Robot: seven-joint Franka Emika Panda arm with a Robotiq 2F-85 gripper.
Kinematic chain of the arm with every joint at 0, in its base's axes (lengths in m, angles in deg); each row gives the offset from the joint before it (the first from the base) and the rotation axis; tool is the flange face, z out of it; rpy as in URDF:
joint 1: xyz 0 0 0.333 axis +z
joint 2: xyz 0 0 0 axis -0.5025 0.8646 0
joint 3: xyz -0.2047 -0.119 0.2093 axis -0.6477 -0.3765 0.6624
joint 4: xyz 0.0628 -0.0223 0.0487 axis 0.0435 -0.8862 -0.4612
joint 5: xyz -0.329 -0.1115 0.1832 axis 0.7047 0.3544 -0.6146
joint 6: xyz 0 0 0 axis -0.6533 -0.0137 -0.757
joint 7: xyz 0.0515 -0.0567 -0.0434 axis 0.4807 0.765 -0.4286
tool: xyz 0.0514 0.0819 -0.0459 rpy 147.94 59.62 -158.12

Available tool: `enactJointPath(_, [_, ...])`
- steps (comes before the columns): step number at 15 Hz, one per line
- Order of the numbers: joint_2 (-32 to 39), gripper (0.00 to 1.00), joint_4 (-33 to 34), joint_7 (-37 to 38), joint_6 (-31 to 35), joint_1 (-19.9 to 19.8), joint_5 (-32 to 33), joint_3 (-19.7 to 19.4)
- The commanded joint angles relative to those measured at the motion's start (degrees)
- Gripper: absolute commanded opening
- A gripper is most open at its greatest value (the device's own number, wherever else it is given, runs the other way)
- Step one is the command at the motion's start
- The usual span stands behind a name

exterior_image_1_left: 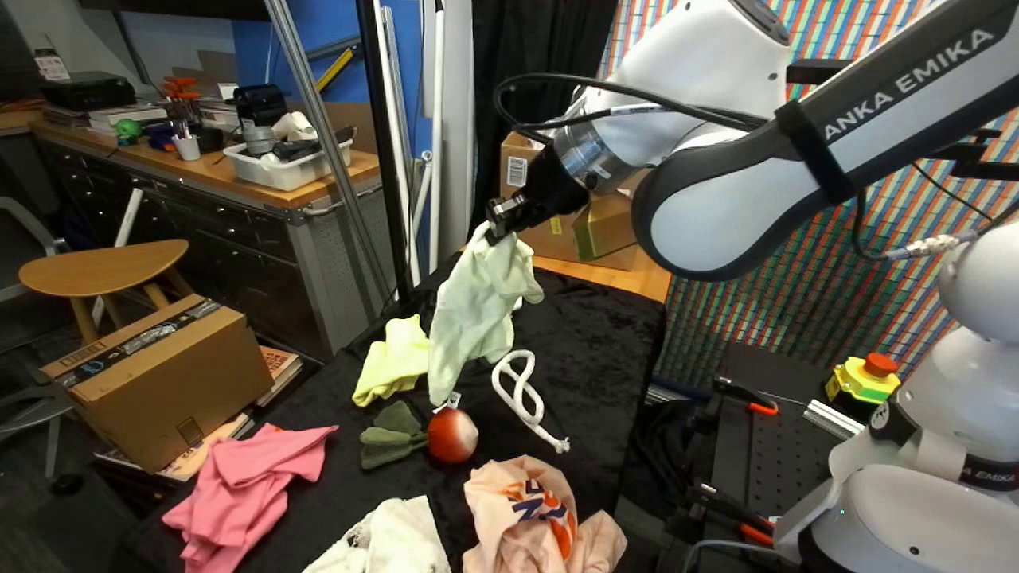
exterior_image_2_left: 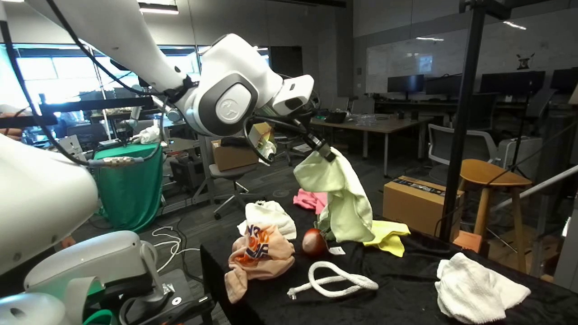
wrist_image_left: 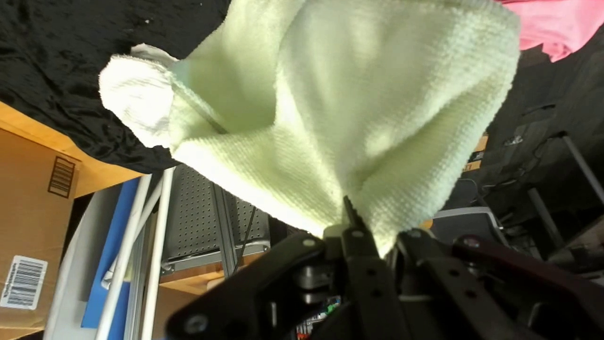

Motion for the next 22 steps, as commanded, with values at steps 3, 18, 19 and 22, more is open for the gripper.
enactJointPath(3, [-5.0, 0.08, 11.1, 7.7, -3.1, -24.0, 3.2, 19.6])
enactJointPath(18, [-25.6, 0.09, 37.0, 16.6, -12.1, -66.2, -2.8, 47.9])
enactJointPath(19, [-26.7, 0.09, 38.3, 17.0, -12.5, -67.4, -3.3, 48.3])
enactJointPath(22, [-28.5, 0.11, 41.6, 16.9, -13.8, -70.7, -4.1, 49.8])
